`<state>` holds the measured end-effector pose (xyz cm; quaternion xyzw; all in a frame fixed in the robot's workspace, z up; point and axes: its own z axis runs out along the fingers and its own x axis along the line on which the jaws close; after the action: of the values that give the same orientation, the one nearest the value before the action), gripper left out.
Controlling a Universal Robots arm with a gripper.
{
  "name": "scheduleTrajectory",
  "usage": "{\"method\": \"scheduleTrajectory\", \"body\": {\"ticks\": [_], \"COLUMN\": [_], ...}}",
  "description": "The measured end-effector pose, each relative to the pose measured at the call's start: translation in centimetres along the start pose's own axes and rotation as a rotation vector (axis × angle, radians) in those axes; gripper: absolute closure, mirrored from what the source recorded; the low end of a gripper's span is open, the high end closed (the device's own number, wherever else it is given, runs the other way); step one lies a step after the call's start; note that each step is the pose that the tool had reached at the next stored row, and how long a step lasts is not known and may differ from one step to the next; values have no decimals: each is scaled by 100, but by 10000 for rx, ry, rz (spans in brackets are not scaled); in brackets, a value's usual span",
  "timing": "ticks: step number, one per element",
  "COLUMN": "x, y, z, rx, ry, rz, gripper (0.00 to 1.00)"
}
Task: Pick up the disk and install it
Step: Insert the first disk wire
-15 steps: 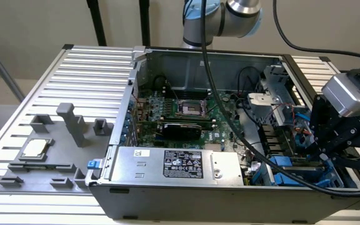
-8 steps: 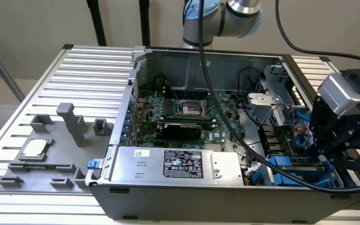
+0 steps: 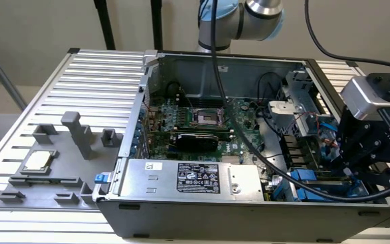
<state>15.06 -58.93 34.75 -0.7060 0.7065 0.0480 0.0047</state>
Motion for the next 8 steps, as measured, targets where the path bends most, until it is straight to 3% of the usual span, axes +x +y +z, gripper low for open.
{"method": "scheduleTrajectory", "body": {"ticks": [4, 8], "x": [1, -31], "y": [-1, 0], "z": [13, 29], "rx": [29, 39], "ry": [6, 125], "rz": [416, 486], "gripper": [83, 83]}}
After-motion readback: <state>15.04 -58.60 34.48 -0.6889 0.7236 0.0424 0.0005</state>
